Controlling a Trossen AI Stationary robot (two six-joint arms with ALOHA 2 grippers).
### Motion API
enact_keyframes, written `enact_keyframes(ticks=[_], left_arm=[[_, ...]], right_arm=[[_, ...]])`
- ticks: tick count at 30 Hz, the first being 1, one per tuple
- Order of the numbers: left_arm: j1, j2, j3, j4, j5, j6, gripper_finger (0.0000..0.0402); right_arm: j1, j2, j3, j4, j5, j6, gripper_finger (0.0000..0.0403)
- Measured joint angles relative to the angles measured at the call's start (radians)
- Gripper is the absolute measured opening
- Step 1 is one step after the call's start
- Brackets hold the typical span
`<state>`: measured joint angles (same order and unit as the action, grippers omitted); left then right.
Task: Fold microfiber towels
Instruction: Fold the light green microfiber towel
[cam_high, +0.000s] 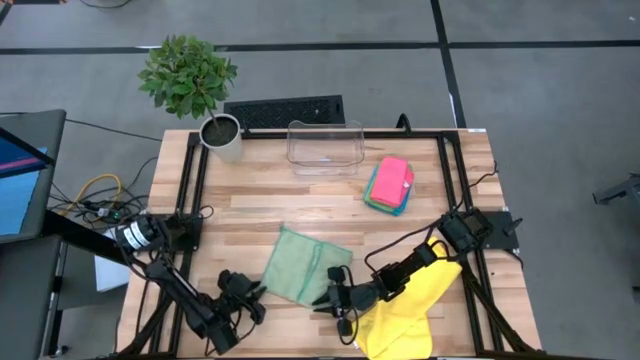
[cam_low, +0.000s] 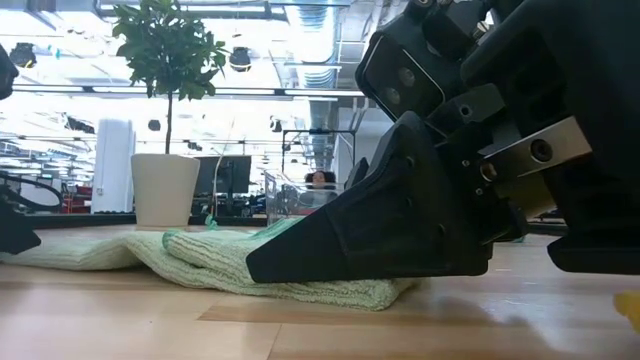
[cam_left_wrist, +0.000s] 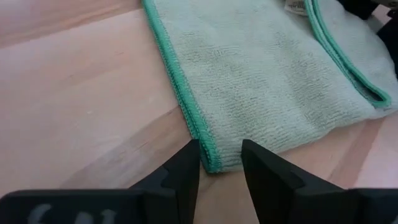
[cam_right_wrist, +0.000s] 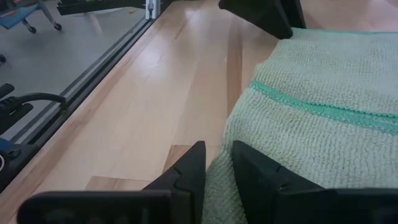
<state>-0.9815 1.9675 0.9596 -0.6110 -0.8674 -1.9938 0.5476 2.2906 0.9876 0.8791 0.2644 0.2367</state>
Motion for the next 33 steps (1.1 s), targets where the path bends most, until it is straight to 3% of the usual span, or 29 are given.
enact_keyframes(ticks=[6, 13, 20, 24, 27, 33], left_arm=[[0.016, 0.036, 0.006, -0.015, 0.006, -0.053, 0.0112], [0.018, -0.005, 0.002, -0.079, 0.016, -0.129, 0.0011], [0.045, -0.008, 0.009, -0.065, 0.013, -0.067, 0.0004], [0.065, -0.01, 0.008, -0.073, -0.004, -0.06, 0.0004], [0.086, -0.034, 0.007, -0.086, -0.003, -0.013, 0.0003], [0.129, -0.1, 0.06, -0.093, -0.017, 0.181, 0.0002]], right_arm=[[0.0, -0.013, 0.003, -0.011, -0.004, 0.007, 0.0107], [0.013, -0.091, -0.002, -0.09, -0.014, -0.037, 0.0107], [0.029, -0.205, 0.0, -0.073, 0.01, -0.159, 0.0107], [0.035, -0.265, 0.001, -0.171, 0.178, -0.187, 0.0107], [0.034, -0.297, 0.001, -0.262, 0.234, -0.175, 0.0107], [0.026, -0.254, -0.007, -0.327, 0.24, -0.034, 0.0107]])
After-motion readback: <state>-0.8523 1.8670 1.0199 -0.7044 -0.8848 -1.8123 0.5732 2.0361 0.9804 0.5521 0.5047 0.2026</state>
